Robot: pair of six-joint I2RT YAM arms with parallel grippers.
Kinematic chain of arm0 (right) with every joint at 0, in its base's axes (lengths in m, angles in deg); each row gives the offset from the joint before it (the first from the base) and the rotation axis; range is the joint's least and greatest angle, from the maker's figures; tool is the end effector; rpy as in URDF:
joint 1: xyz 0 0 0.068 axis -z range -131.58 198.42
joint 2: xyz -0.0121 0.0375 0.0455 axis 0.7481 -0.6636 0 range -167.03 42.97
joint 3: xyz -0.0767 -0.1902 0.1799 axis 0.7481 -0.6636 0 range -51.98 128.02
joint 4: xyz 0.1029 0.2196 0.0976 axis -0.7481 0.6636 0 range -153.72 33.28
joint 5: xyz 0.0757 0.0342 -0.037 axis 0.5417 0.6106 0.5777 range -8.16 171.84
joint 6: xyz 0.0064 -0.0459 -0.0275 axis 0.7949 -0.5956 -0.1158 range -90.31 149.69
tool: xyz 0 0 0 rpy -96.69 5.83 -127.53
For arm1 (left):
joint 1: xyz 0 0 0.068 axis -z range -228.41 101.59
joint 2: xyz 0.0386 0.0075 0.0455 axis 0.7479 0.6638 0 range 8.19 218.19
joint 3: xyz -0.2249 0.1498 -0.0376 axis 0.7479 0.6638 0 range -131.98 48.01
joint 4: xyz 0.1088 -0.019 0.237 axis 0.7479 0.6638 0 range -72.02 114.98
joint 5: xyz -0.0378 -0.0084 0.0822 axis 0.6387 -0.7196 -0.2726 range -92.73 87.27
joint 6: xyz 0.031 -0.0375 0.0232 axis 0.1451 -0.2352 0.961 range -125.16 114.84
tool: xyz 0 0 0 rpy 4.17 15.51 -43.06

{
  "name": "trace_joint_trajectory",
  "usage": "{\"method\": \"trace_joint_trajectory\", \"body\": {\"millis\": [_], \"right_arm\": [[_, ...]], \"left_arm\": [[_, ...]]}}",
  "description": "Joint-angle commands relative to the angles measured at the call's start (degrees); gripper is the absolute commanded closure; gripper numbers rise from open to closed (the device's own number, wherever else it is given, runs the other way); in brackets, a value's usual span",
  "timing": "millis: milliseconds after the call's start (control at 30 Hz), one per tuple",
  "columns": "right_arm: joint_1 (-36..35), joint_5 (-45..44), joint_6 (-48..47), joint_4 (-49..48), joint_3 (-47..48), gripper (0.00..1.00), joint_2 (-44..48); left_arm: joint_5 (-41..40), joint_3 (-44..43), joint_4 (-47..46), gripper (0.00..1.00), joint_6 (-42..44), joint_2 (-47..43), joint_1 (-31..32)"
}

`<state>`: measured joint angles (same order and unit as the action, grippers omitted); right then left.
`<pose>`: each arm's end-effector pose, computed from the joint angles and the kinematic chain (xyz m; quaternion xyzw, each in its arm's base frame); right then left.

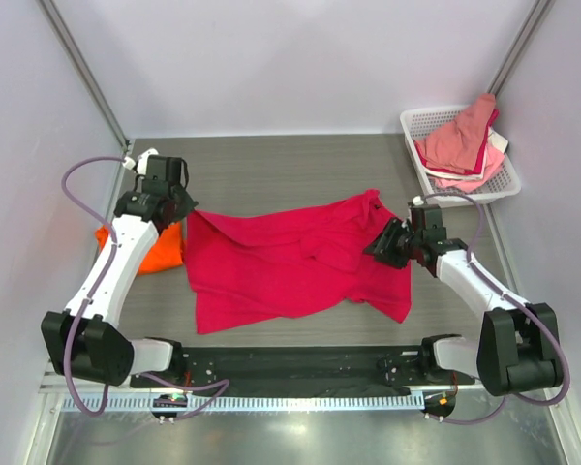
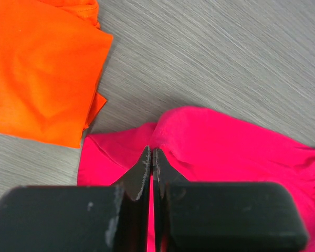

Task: Fold and stack the t-shirts
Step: Flatten the tshirt out

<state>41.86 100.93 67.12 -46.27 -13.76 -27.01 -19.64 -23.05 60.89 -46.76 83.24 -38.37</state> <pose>0.2370 0.0389 0.2021 0.1903 0.9064 0.2729 0.2604 0.2720 -0.0376 0.3326 -0.3022 0.8706 -0.0351 0.3866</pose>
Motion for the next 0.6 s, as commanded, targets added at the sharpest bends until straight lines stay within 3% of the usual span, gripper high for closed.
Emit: {"method": "trace_joint_trajectory", "body": {"millis": [0, 267, 567], "right_arm": [[-3.0, 0.7, 2.9, -4.6, -1.7, 0.53, 1.0], [-9.7, -2.0, 6.1, -10.4, -2.8, 0.54, -7.0], [-10.5, -6.5, 6.2, -9.0, -3.4, 0.55, -6.1]], "left_arm": [[-0.9, 0.5, -2.3, 1.00, -0.5, -3.2, -0.4], [-2.5, 1.2, -1.5, 1.00, 0.0, -5.2, -0.4], [-2.3, 1.6, -1.6, 1.00, 0.1, -6.1, -0.4]]}}
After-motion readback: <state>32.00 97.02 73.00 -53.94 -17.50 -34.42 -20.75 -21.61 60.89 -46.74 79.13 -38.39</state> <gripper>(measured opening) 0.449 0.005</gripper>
